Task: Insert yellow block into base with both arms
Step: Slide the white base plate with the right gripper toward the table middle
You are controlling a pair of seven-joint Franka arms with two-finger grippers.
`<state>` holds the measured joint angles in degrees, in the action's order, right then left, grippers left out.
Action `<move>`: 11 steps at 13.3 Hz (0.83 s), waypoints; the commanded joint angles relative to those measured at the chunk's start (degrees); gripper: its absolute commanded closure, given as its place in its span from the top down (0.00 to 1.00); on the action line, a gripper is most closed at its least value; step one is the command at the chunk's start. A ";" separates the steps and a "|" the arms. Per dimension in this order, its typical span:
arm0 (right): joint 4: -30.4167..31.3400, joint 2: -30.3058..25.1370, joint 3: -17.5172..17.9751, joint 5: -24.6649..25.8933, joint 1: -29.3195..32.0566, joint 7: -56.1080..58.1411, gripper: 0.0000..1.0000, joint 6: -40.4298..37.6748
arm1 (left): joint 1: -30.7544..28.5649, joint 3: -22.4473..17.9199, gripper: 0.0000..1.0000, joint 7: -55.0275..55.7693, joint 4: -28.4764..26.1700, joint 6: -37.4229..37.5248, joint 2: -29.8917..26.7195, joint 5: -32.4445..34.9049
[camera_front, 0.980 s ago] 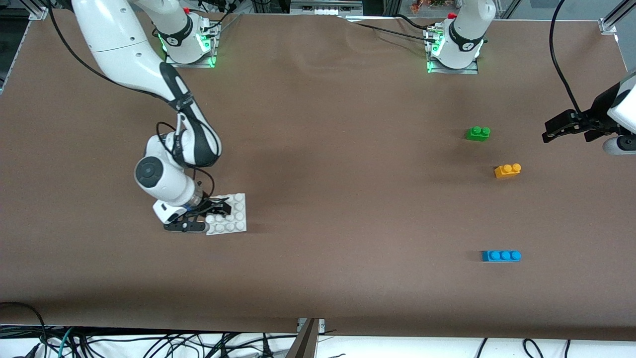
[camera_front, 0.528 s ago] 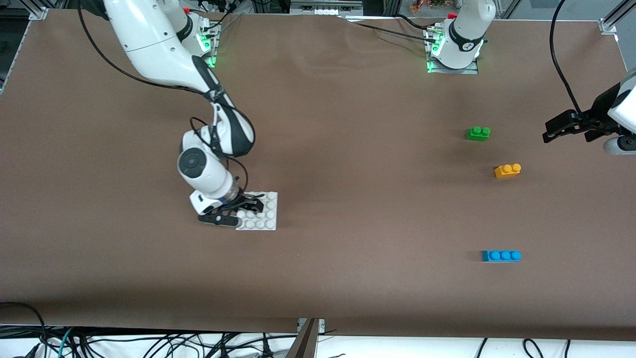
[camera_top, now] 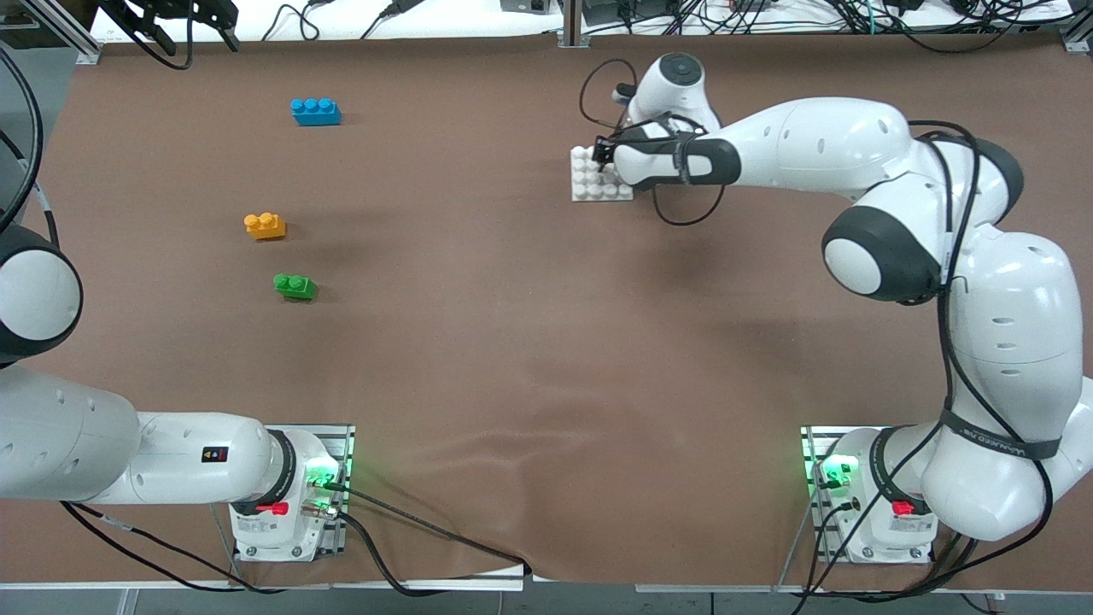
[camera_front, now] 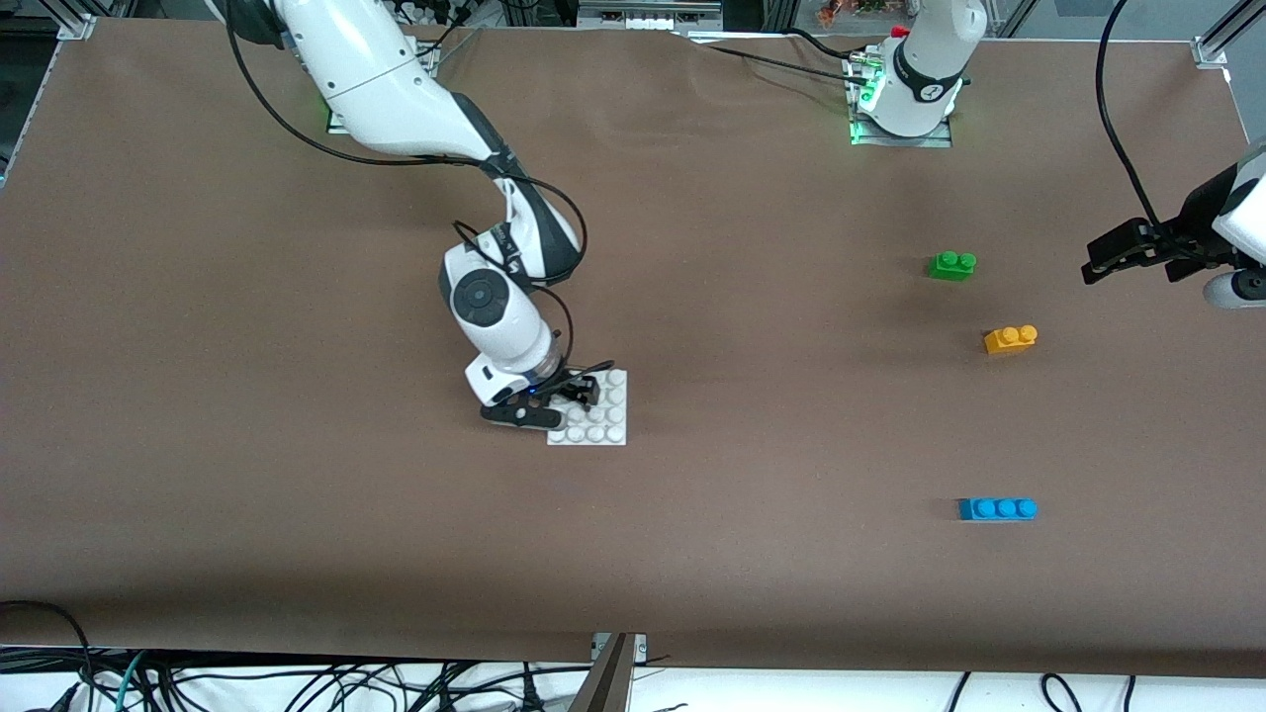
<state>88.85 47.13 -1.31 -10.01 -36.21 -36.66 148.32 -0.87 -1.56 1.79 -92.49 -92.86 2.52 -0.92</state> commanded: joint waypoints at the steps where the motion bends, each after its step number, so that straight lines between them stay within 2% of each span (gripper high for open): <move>1: -5.78 4.19 -0.10 -0.71 -3.07 -2.97 0.75 0.30 | -0.62 -0.20 1.00 -2.04 1.79 1.55 0.65 -1.36; 6: -9.12 5.77 1.05 -0.18 -7.11 -8.24 0.75 0.48 | -0.89 -0.20 1.00 -2.49 1.79 1.55 0.65 -1.45; 11: -9.22 6.13 1.05 0.34 -7.21 -7.20 0.75 2.41 | -0.89 -0.20 1.00 -2.40 1.79 1.55 0.65 -1.45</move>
<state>81.64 51.83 -0.48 -9.99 -43.57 -44.30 149.78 -1.43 -1.64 0.82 -92.49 -92.71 2.54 -0.92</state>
